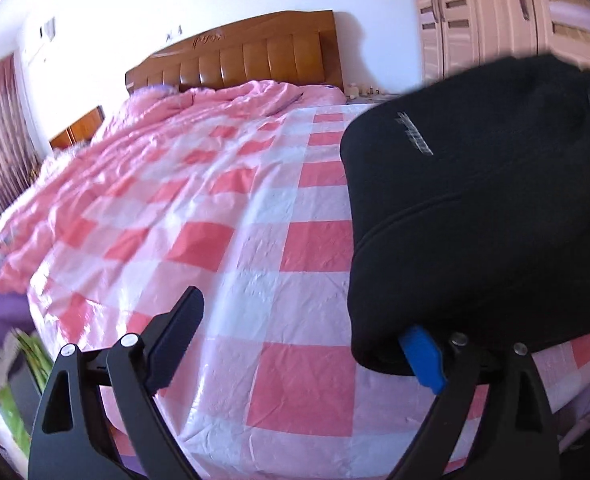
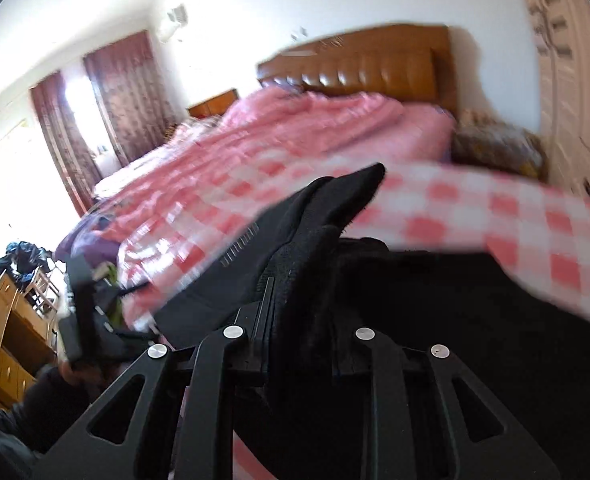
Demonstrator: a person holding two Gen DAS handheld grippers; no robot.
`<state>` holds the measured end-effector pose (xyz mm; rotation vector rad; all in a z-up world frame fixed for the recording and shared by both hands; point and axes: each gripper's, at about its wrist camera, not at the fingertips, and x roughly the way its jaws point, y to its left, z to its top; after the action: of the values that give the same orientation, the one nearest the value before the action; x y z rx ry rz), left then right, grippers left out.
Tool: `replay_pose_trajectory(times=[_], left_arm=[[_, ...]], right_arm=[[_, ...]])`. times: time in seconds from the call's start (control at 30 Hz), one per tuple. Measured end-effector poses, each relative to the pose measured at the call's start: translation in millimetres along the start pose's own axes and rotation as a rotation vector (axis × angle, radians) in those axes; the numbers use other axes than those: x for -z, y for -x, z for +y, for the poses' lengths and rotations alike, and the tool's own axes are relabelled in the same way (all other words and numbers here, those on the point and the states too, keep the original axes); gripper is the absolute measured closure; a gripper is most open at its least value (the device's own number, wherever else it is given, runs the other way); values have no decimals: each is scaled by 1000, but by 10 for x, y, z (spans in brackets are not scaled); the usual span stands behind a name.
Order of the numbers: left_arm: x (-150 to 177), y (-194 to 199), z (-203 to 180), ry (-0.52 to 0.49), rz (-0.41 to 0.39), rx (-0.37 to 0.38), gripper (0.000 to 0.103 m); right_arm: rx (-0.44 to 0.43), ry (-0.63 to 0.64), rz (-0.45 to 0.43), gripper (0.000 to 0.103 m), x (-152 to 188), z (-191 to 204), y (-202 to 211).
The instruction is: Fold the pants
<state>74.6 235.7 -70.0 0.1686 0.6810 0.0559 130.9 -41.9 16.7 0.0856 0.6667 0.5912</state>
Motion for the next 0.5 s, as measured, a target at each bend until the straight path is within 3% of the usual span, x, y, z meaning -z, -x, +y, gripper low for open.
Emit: replay_pose_trajectory(times=[0.13,0.2,0.33,0.5], left_arm=[[-17,-12,-125,-52,11,-2,11],[-17,-23,-166,-70,15,-20,10],[-49,-19,-164,-70,28,-30,10],[-64,10,-214,-95,28,-43,10]], right_arm=[[43,-87,80,81,512,-393,-180],[27,-118,77,81,655,-488,-207],[15,-115,60,81,640,-448,-158],[45,-41,-23,81,519,-283,101]])
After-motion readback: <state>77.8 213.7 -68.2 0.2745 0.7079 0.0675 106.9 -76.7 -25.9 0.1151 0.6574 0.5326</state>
